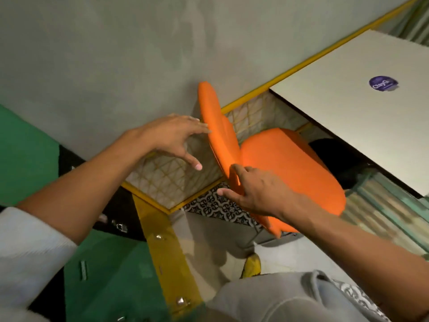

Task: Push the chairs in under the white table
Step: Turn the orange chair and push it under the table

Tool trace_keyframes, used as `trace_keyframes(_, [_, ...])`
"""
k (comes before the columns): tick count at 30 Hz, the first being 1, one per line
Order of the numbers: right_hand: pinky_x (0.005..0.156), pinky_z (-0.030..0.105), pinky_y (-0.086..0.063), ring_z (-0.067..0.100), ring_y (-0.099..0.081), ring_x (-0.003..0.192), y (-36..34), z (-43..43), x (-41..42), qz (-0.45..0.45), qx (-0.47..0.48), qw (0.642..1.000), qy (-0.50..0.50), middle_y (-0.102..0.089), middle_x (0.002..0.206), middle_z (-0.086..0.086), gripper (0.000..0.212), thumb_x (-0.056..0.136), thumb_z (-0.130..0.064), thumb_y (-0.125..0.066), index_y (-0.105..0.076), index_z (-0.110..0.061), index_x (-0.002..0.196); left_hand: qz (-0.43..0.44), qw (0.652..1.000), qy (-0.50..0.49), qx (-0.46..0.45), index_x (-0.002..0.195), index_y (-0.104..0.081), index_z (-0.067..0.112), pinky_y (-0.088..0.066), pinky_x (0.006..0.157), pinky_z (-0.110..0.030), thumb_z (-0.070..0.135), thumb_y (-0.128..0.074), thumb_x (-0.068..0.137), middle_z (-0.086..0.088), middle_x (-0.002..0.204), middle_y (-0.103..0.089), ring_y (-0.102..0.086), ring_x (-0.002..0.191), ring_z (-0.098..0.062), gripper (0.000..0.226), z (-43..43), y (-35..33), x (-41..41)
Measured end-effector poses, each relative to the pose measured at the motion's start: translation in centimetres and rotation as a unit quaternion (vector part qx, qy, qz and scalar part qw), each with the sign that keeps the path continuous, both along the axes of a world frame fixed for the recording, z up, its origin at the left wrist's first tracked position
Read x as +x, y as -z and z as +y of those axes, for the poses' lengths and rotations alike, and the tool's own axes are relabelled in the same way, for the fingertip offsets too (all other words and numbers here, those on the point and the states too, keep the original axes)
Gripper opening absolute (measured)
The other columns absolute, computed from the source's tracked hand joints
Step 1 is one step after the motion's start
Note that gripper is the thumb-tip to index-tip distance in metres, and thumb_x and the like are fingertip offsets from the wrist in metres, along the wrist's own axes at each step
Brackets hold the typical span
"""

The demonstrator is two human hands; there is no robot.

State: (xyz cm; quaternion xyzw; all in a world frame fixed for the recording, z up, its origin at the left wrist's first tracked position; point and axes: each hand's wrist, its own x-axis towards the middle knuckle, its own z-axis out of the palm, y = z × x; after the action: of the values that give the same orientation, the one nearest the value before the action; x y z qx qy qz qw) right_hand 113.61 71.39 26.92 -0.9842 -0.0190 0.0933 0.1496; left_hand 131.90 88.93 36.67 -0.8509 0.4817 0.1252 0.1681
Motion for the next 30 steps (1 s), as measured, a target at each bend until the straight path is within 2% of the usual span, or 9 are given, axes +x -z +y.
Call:
trace_keyframes(8, [0.069, 0.047, -0.054, 0.042, -0.069, 0.094, 3.0, 2.6, 4.4, -0.016, 0.040, 0.993, 0.106, -0.066, 0.116, 0.017, 0.081, 0.101, -0.074, -0.044, -0.038, -0.012, 0.151, 0.025, 0.993, 0.107, 0.036, 0.164, -0.037, 0.028, -0.026, 0.127, -0.044, 0.101, -0.061, 0.059, 0.008, 0.171, -0.033, -0.026, 0.160, -0.018, 0.131, -2.4, 3.8, 11.3])
trace_keyframes(12, [0.063, 0.040, -0.039, 0.038, -0.069, 0.098, 4.5, 4.0, 5.1, -0.029, 0.017, 0.984, 0.174, -0.065, 0.123, 0.012, 0.085, 0.101, -0.076, -0.039, -0.032, -0.013, 0.157, 0.048, 0.986, 0.160, 0.015, 0.160, -0.042, 0.043, -0.026, 0.125, -0.047, 0.108, -0.050, 0.058, 0.014, 0.169, -0.037, -0.032, 0.157, -0.018, 0.121, -4.3, 6.0, 17.3])
trace_keyframes(14, [0.063, 0.040, -0.039, 0.038, -0.069, 0.097, 5.1, 4.6, 5.7, -0.010, 0.004, 0.975, 0.220, -0.067, 0.119, 0.011, 0.083, 0.100, -0.079, -0.036, -0.040, -0.013, 0.151, 0.060, 0.984, 0.167, 0.020, 0.157, -0.044, 0.045, -0.024, 0.128, -0.048, 0.112, -0.043, 0.054, 0.014, 0.167, -0.041, -0.033, 0.156, -0.016, 0.122, -5.5, 7.5, 20.5])
trace_keyframes(17, [0.062, 0.042, -0.041, 0.037, -0.069, 0.089, 5.4, 6.6, 7.0, 0.013, -0.015, 0.943, 0.332, -0.068, 0.105, 0.009, 0.079, 0.093, -0.088, -0.032, -0.052, -0.017, 0.121, 0.062, 0.975, 0.203, 0.060, 0.153, -0.046, 0.049, -0.019, 0.128, -0.047, 0.114, -0.045, 0.046, 0.011, 0.162, -0.048, -0.037, 0.153, -0.017, 0.126, -8.4, 9.1, 25.4])
trace_keyframes(20, [0.062, 0.040, -0.039, 0.033, -0.068, 0.079, 5.6, 9.0, 8.9, -0.001, -0.083, 0.897, 0.434, -0.066, 0.093, 0.004, 0.085, 0.086, -0.098, -0.023, -0.052, -0.020, 0.103, 0.080, 0.960, 0.259, 0.069, 0.141, -0.056, 0.056, -0.037, 0.115, -0.043, 0.114, -0.049, 0.041, 0.017, 0.147, -0.061, -0.055, 0.134, -0.015, 0.117, -10.3, 10.6, 28.3])
trace_keyframes(22, [0.059, 0.037, -0.037, 0.029, -0.066, 0.069, 5.9, 9.6, 9.7, -0.019, -0.127, 0.872, 0.471, -0.065, 0.082, 0.002, 0.086, 0.084, -0.101, -0.023, -0.054, -0.021, 0.094, 0.085, 0.957, 0.274, 0.041, 0.132, -0.062, 0.061, -0.049, 0.094, -0.039, 0.115, -0.049, 0.038, 0.021, 0.132, -0.070, -0.064, 0.112, -0.012, 0.109, -10.5, 11.9, 29.1])
trace_keyframes(25, [0.050, 0.031, -0.032, 0.024, -0.061, 0.054, 6.0, 9.8, 10.1, -0.042, -0.172, 0.854, 0.490, -0.061, 0.068, -0.002, 0.084, 0.081, -0.103, -0.030, -0.055, -0.022, 0.085, 0.043, 0.952, 0.298, -0.051, 0.116, -0.070, 0.062, -0.047, 0.074, -0.034, 0.118, -0.041, 0.037, 0.017, 0.104, -0.078, -0.067, 0.088, -0.014, 0.101, -9.9, 13.8, 29.9])
trace_keyframes(27, [0.048, 0.029, -0.033, 0.022, -0.059, 0.050, 6.3, 10.0, 10.1, -0.050, -0.190, 0.850, 0.488, -0.061, 0.065, -0.003, 0.085, 0.078, -0.104, -0.034, -0.057, -0.023, 0.084, 0.020, 0.943, 0.319, -0.094, 0.105, -0.074, 0.058, -0.041, 0.067, -0.033, 0.118, -0.037, 0.040, 0.013, 0.090, -0.078, -0.057, 0.072, -0.014, 0.097, -9.3, 14.7, 30.2])
trace_keyframes(30, [0.049, 0.030, -0.042, 0.022, -0.060, 0.051, 6.7, 9.6, 9.2, -0.052, -0.207, 0.860, 0.463, -0.067, 0.069, -0.002, 0.086, 0.075, -0.105, -0.035, -0.060, -0.024, 0.090, 0.008, 0.936, 0.325, -0.135, 0.096, -0.078, 0.051, -0.036, 0.063, -0.031, 0.118, -0.034, 0.042, 0.007, 0.077, -0.076, -0.047, 0.065, -0.015, 0.097, -8.8, 15.2, 29.9])
